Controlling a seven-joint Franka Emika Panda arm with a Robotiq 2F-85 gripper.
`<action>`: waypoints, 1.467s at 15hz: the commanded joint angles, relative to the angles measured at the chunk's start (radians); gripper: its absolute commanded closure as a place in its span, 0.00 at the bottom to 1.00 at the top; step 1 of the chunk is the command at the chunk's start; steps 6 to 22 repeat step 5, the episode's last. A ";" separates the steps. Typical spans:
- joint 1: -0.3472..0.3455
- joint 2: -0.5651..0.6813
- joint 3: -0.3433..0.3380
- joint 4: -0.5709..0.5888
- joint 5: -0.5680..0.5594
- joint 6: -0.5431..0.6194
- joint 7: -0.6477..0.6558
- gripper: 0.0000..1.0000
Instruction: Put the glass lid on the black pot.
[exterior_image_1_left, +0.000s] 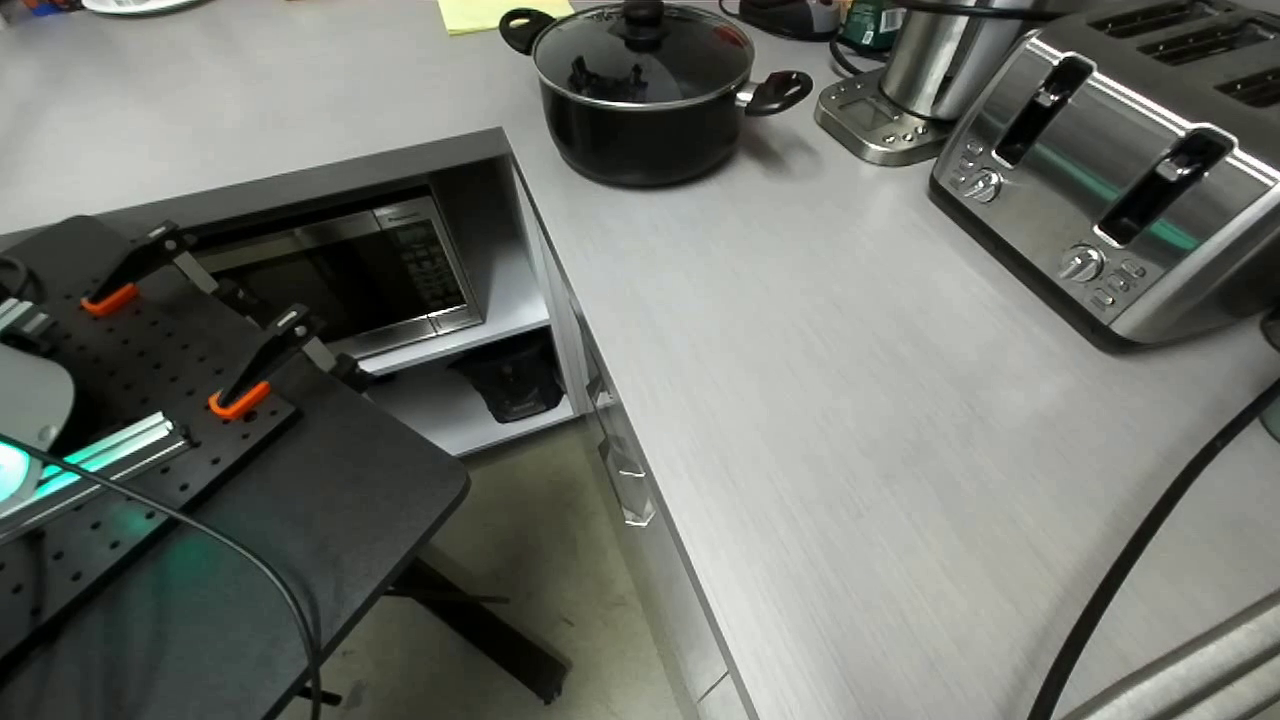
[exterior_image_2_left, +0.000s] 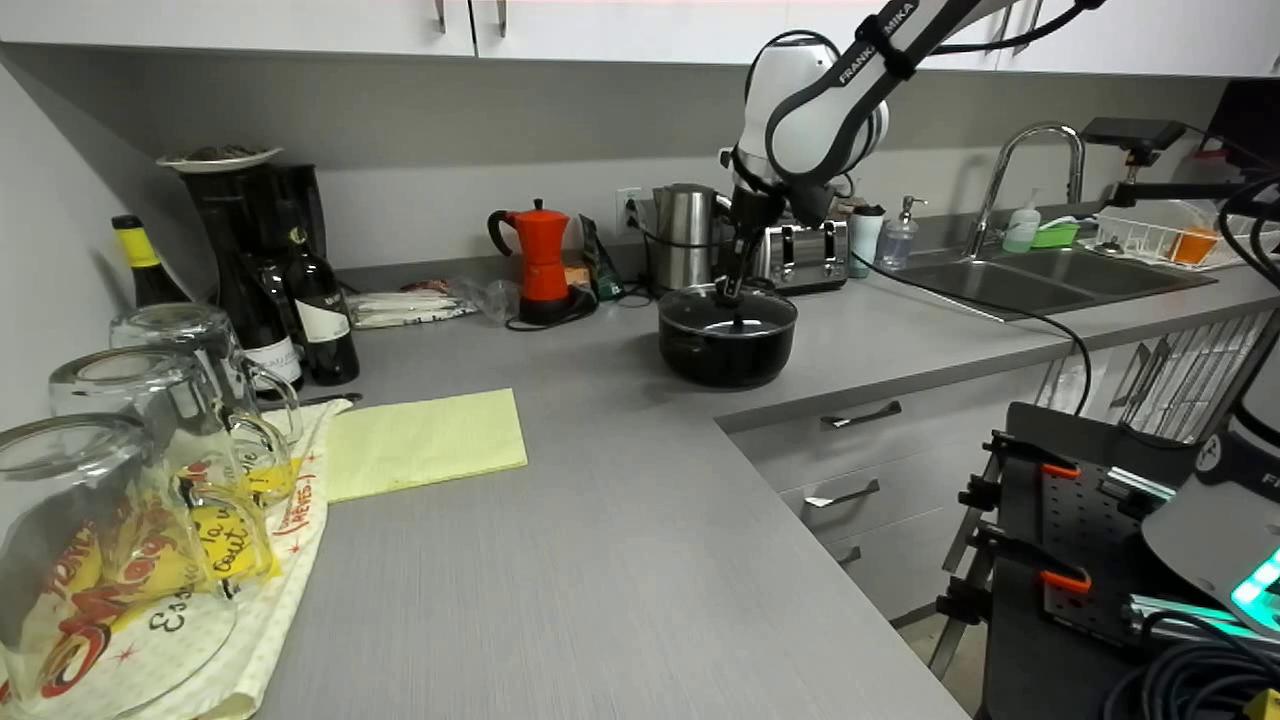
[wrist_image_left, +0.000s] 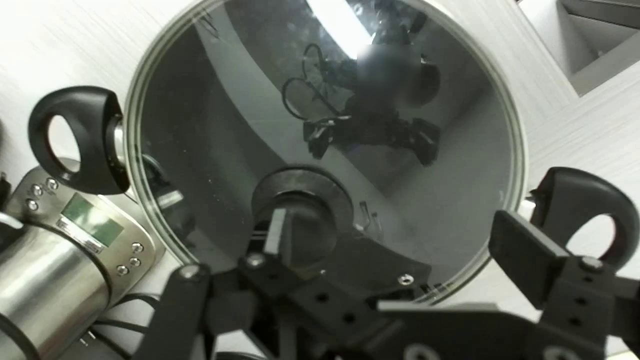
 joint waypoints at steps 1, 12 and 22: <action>-0.005 -0.179 0.017 -0.208 0.017 0.064 -0.078 0.00; 0.007 -0.306 0.016 -0.358 0.043 0.058 -0.161 0.00; 0.007 -0.306 0.016 -0.358 0.043 0.058 -0.161 0.00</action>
